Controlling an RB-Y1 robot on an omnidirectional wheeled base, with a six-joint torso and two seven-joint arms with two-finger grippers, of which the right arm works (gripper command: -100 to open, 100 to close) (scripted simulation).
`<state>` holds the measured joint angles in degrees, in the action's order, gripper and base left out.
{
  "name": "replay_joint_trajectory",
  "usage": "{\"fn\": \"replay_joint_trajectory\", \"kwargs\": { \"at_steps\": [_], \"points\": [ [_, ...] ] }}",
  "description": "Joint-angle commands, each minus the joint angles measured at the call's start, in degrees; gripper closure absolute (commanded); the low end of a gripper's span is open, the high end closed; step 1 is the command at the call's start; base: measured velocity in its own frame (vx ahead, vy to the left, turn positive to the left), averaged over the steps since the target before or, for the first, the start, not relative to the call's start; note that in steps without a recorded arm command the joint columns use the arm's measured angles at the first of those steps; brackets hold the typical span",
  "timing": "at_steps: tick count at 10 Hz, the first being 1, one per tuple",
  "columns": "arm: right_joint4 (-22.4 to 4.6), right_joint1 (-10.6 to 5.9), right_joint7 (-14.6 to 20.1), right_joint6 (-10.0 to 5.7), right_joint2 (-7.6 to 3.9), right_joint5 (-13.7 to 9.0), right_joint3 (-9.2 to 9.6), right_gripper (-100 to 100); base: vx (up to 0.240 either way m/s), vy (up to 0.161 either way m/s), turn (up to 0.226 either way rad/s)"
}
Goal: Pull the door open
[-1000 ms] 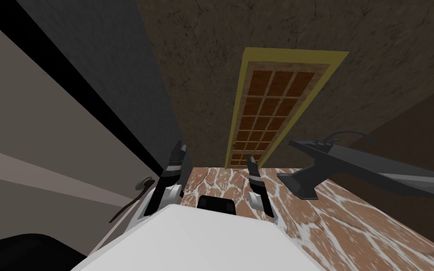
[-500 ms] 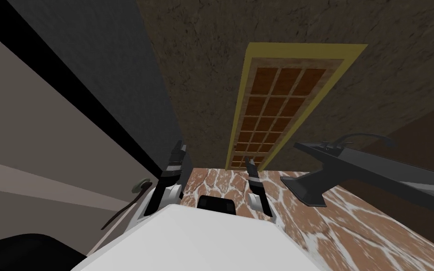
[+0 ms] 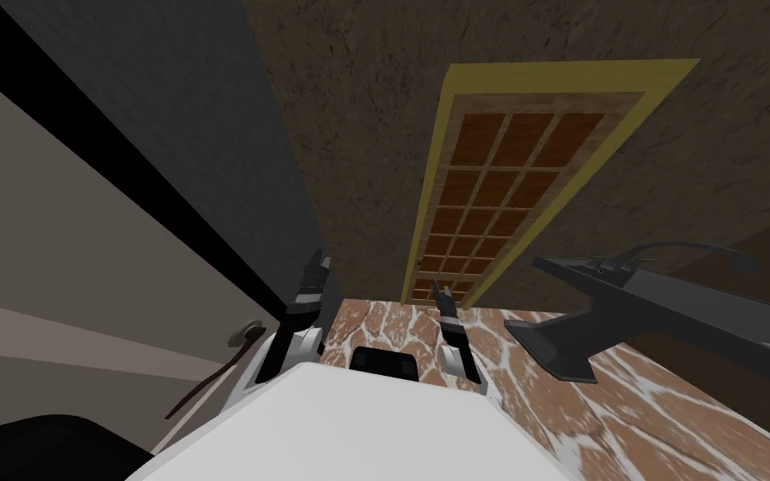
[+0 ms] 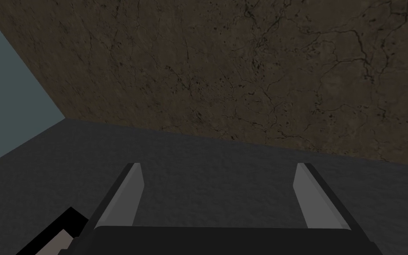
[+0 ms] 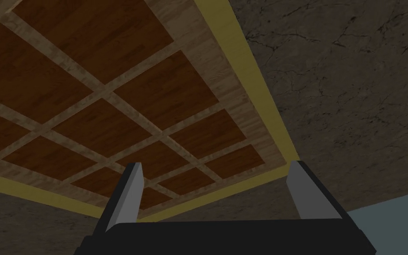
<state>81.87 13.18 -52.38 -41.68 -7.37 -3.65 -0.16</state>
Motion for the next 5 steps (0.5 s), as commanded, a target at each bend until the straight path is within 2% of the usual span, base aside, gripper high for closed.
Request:
{"fn": "replay_joint_trajectory", "kwargs": {
  "at_steps": [1, 3, 4, 5],
  "points": [
    [-2.86, -0.8, -1.94, -0.54, -0.26, -0.1, -0.09, -100, 0.054, -0.015, 0.056],
    [-6.58, -2.04, -5.13, -1.2, -0.68, -0.27, -0.22, -100, 0.082, -0.021, 0.082],
    [-7.06, -2.04, -5.2, -1.2, -0.68, -0.27, -0.22, -100, 0.073, -0.021, 0.03],
    [-9.13, -2.65, -6.82, -1.52, -0.88, -0.35, -0.29, -100, 0.062, -0.018, 0.049]
  ]
}}
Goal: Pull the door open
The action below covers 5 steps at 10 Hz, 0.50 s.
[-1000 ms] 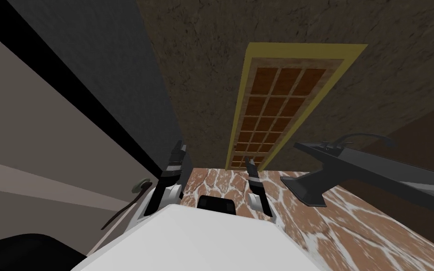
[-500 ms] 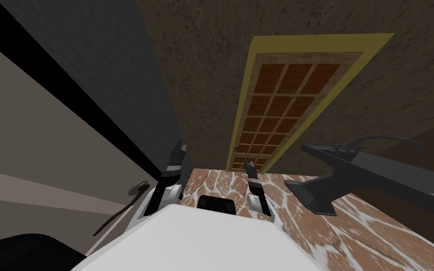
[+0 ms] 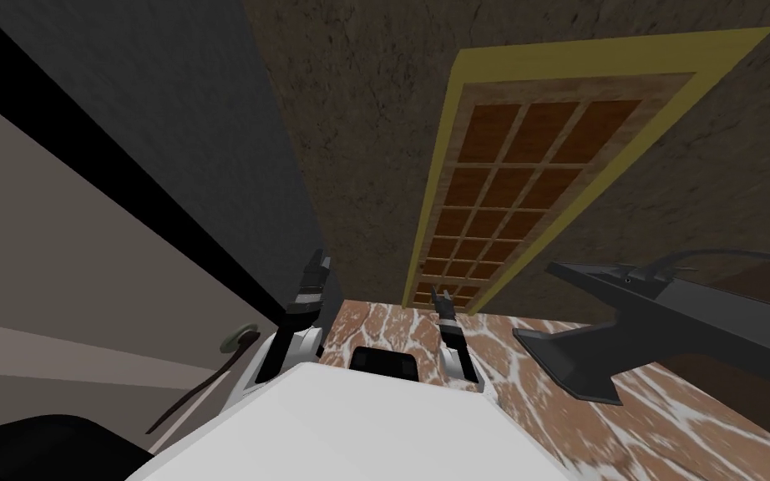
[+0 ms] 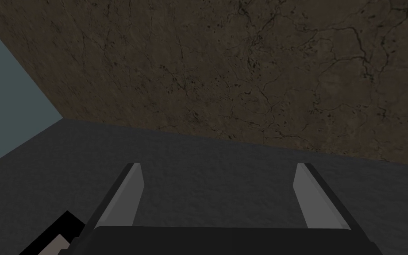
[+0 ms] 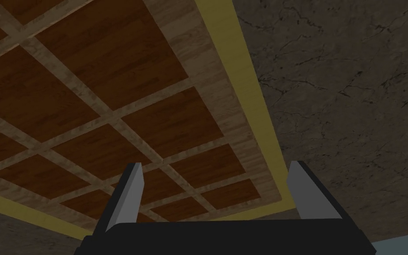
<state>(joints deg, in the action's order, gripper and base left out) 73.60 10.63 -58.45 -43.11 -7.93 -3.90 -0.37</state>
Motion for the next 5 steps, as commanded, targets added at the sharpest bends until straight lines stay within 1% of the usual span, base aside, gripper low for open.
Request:
{"fn": "replay_joint_trajectory", "kwargs": {
  "at_steps": [1, 3, 4, 5],
  "points": [
    [-2.83, -0.68, -2.3, -0.39, -0.51, -0.18, -0.14, -100, 0.084, -0.022, 0.082],
    [-6.61, -1.85, -5.35, -1.0, -0.88, -0.34, -0.26, -100, 0.097, -0.023, 0.07],
    [-6.76, -1.85, -5.37, -1.0, -0.88, -0.34, -0.26, -100, 0.053, -0.02, 0.027],
    [-8.67, -2.41, -6.86, -1.3, -1.06, -0.41, -0.32, -100, 0.052, -0.014, 0.056]
  ]
}}
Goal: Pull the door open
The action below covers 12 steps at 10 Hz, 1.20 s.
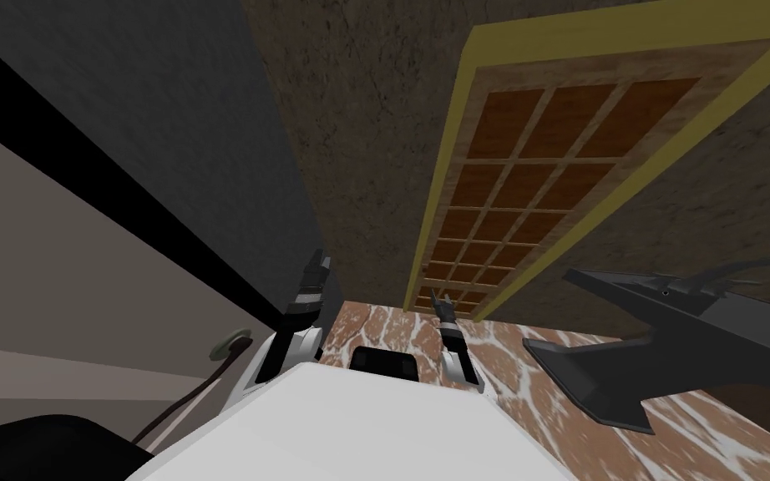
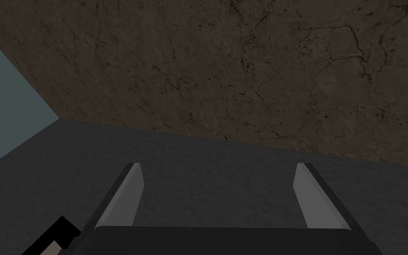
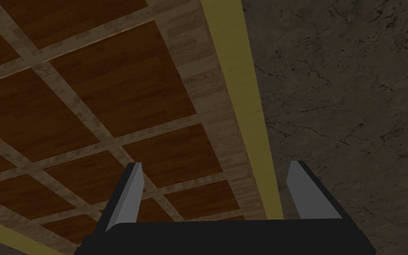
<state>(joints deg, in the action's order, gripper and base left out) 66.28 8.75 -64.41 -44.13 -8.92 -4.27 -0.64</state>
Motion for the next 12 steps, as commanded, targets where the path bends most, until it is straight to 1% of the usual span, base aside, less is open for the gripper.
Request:
{"fn": "replay_joint_trajectory", "kwargs": {
  "at_steps": [1, 2, 5, 8, 12],
  "points": [
    [-2.86, -1.07, -2.29, -0.56, -0.22, -0.11, -0.12, -100, 0.071, -0.02, 0.061],
    [-3.13, -1.07, -2.29, -0.56, -0.22, -0.11, -0.12, -100, 0.055, -0.018, 0.023],
    [-8.37, -2.62, -6.39, -1.38, -0.69, -0.32, -0.28, -100, 0.074, -0.016, 0.063],
    [-12.96, -3.98, -9.98, -2.09, -1.08, -0.51, -0.43, -100, 0.083, -0.036, 0.057],
    [-18.0, -5.48, -13.92, -2.88, -1.5, -0.71, -0.59, -100, 0.072, -0.029, 0.049]
  ]
}}
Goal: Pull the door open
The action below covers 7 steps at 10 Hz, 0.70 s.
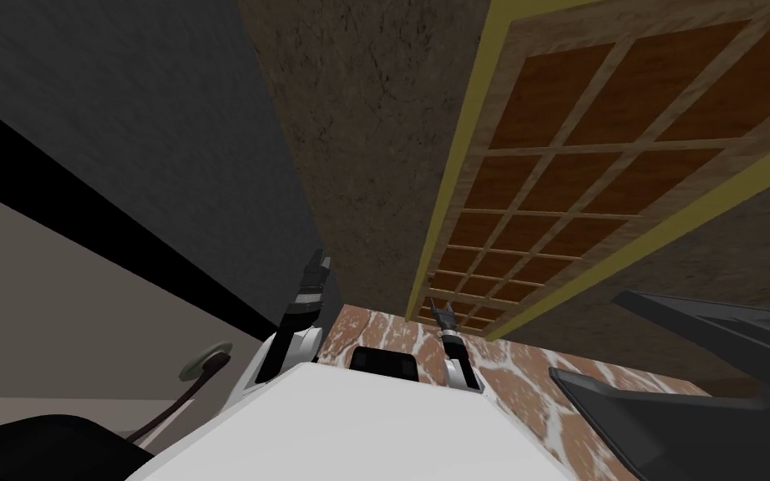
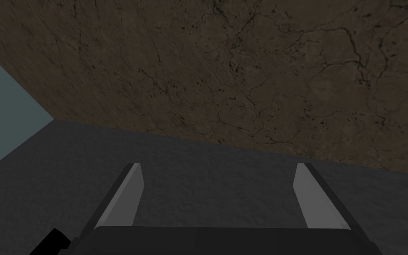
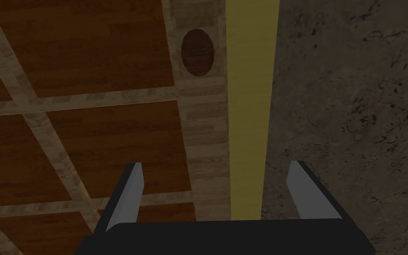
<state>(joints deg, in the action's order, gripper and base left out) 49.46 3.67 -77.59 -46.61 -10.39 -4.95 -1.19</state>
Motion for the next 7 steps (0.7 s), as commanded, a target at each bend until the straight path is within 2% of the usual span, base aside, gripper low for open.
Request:
{"fn": "replay_joint_trajectory", "kwargs": {
  "at_steps": [1, 4, 5, 7],
  "points": [
    [-2.18, -0.69, -1.52, -0.56, -0.11, -0.07, -0.06, -100, 0.062, -0.015, 0.038],
    [-5.7, -1.73, -4.27, -1.11, -0.39, -0.21, -0.18, -100, 0.061, -0.022, 0.046],
    [-5.29, -1.67, -3.57, -1.12, -0.37, -0.19, -0.17, -100, 0.031, -0.01, 0.01],
    [-6.25, -1.24, -3.09, -2.12, -1.2, -0.63, -0.78, -100, 0.141, 0.01, 0.096]
  ]
}}
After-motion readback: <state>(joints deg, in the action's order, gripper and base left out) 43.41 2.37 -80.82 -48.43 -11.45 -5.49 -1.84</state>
